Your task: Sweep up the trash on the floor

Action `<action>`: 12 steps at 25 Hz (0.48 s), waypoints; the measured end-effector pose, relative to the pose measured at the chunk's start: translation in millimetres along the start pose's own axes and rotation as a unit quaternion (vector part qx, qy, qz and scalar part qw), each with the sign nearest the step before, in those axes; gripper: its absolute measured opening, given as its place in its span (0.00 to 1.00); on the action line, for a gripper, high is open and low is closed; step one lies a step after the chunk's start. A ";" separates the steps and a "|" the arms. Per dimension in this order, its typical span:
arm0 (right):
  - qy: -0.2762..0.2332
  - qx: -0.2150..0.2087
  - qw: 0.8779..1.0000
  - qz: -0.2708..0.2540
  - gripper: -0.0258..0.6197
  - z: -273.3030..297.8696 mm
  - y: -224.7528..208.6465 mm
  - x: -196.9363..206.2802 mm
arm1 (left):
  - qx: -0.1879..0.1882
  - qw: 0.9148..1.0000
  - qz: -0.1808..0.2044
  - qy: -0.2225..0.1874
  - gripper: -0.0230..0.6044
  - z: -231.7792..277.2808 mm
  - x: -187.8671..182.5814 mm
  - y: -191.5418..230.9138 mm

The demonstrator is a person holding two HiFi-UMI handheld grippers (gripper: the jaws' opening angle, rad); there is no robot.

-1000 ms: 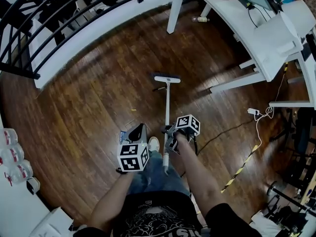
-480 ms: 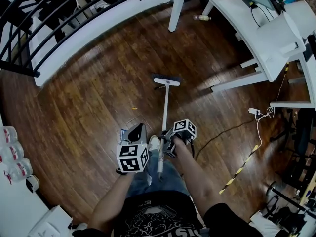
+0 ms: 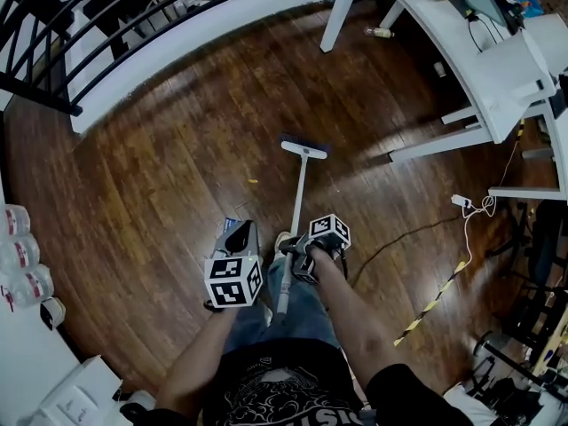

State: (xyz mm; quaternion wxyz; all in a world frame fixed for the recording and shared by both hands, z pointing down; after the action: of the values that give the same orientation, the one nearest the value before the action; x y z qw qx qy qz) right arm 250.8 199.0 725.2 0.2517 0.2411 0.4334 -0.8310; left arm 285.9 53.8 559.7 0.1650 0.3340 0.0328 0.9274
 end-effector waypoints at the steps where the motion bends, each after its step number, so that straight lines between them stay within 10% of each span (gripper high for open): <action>1: 0.004 0.004 1.000 0.000 0.13 2.8 -4.0 6.0 | 0.000 1.000 -0.001 -0.001 0.04 -3.0 2.5 3.4; 12: 0.034 0.035 0.999 -0.014 0.13 31.6 -37.6 61.4 | 0.000 1.000 -0.012 -0.017 0.04 -34.6 24.0 36.4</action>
State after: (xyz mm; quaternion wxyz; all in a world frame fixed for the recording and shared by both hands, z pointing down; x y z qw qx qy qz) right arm 174.9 178.2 725.8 0.2164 0.2718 0.4155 -0.8406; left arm 236.4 29.0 553.8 0.1763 0.3496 0.0335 0.9195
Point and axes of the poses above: the fingertips, and each gripper's own axes: z forward along the fingers, y to its left, x out of its underside, the point moved 4 cm from there along -z, backward along the fingers, and after that the axes turned 12 degrees about -x, right-handed, at the moved point
